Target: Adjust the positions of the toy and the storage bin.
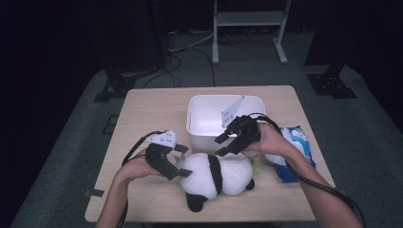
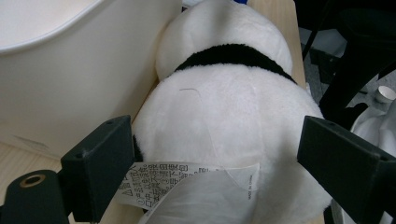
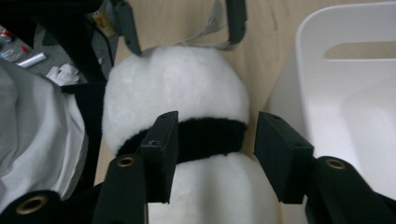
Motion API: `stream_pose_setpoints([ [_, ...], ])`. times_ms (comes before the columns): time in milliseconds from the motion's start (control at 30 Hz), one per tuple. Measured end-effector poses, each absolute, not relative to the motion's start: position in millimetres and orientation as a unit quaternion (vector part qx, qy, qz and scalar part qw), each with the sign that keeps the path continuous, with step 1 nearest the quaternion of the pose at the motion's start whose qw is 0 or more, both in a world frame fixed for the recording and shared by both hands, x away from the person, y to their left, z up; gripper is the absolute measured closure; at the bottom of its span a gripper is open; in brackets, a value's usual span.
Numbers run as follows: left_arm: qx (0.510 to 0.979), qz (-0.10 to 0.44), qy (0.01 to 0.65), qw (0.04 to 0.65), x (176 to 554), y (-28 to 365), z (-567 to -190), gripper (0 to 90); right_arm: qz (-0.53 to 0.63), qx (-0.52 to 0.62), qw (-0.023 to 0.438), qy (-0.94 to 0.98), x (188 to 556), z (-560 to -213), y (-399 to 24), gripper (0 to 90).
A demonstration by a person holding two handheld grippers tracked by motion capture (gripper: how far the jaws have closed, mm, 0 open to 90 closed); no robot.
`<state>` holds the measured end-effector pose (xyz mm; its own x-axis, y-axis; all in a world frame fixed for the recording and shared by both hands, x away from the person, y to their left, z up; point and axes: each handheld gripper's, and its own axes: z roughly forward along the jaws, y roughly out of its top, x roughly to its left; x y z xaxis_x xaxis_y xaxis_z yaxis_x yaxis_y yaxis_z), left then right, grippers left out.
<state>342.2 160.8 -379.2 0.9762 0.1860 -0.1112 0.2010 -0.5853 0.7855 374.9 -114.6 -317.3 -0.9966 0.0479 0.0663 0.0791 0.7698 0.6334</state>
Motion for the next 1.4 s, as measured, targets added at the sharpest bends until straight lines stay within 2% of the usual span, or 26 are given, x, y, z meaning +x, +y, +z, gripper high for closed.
stream_pose_setpoints([
  [67,0.89,-0.008,0.111,0.442,341.9,162.0,-378.8,9.7,-0.322,-0.028,0.036,-0.946,371.0,-322.8,-109.9,41.8],
  [333,0.89,-0.006,0.112,0.442,341.9,164.4,-378.0,9.8,-0.281,-0.021,0.054,-0.958,365.3,-344.6,-97.7,32.8],
  [700,0.892,-0.004,0.112,0.439,343.3,166.8,-378.5,9.8,-0.247,-0.007,0.046,-0.968,363.3,-365.5,-86.4,25.3],
  [1200,0.891,-0.003,0.117,0.439,344.1,169.8,-378.7,9.8,-0.197,0.008,0.047,-0.979,356.5,-388.9,-67.3,3.2],
  [1400,0.891,-0.004,0.118,0.438,344.2,169.9,-379.5,9.8,-0.18,0.008,0.048,-0.983,354.6,-399.5,-58.6,0.3],
])
